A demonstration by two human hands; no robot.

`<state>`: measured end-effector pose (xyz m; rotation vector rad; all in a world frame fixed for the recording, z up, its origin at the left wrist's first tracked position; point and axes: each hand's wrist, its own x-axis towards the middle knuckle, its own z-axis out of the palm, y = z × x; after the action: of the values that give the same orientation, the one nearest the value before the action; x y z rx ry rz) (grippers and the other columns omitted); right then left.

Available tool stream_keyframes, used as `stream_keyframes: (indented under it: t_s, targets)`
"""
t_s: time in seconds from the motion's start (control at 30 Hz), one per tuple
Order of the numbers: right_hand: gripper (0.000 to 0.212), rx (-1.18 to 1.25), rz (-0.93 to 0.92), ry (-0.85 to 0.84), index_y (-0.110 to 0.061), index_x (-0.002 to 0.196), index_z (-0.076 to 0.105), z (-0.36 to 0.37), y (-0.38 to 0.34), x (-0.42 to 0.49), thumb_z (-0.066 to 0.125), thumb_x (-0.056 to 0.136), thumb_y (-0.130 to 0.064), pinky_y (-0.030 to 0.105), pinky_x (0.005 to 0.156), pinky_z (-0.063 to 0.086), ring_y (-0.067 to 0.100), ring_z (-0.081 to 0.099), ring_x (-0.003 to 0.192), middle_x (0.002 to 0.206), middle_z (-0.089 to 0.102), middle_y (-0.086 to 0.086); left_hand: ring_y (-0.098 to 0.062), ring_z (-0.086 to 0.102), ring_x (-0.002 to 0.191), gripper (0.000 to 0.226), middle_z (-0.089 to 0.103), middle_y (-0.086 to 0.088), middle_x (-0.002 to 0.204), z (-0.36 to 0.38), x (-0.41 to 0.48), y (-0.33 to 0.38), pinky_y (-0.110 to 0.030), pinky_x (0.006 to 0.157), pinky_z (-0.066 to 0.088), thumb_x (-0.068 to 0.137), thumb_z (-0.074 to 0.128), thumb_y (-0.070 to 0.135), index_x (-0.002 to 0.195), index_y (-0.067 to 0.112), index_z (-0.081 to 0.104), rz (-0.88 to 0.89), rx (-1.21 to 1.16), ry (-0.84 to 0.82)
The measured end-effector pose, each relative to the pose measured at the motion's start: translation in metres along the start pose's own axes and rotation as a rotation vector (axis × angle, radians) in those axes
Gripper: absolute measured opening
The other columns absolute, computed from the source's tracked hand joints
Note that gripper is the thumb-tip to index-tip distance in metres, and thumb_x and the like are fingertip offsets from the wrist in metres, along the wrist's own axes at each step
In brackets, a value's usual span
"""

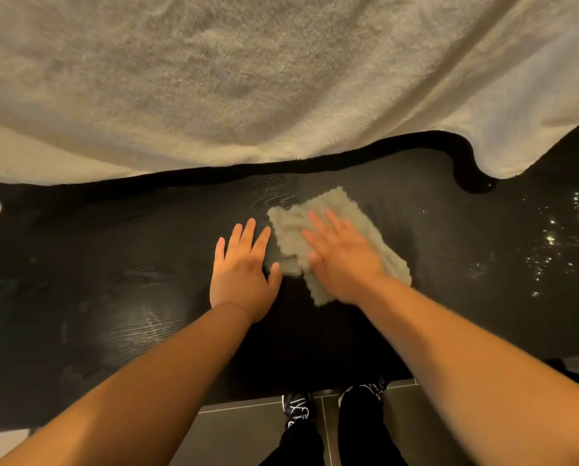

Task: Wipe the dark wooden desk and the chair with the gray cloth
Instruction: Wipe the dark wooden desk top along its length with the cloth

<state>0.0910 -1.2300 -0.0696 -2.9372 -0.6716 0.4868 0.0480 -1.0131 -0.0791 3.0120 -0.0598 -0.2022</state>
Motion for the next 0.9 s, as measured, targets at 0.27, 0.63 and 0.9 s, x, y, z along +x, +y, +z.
stream_keyframes:
  t_s: [0.27,0.63,0.9]
  targets:
    - [0.067,0.106,0.254,0.031,-0.021,0.168,0.003,-0.003,0.022,-0.001,0.012,0.108,-0.049,0.049,0.131,-0.001,0.028,-0.015,0.161,0.174,-0.016,0.009,-0.026,0.011,0.162,0.071,0.015,-0.003,0.175,0.003,-0.001,-0.001,-0.053,0.131,0.012,0.1,0.033,0.055,0.166,0.03,0.024,-0.003,0.003,0.006]
    - [0.079,0.003,0.122,0.005,-0.026,0.169,0.009,-0.014,0.024,0.028,0.01,0.099,-0.063,0.043,0.13,-0.008,0.023,-0.016,0.161,0.175,-0.013,0.002,-0.025,0.009,0.162,0.075,0.012,-0.002,0.175,0.001,0.0,-0.001,-0.053,0.131,0.012,0.096,0.027,0.059,0.166,0.031,0.02,-0.007,0.008,-0.018]
    - [0.077,0.034,0.026,-0.043,-0.027,0.168,0.016,-0.001,0.005,-0.017,0.005,0.098,-0.058,0.044,0.13,-0.007,0.024,-0.018,0.16,0.175,-0.012,0.001,-0.026,0.008,0.162,0.075,0.013,-0.003,0.175,-0.001,-0.001,-0.002,-0.053,0.131,0.011,0.097,0.033,0.058,0.166,0.03,0.021,0.005,-0.01,-0.031]
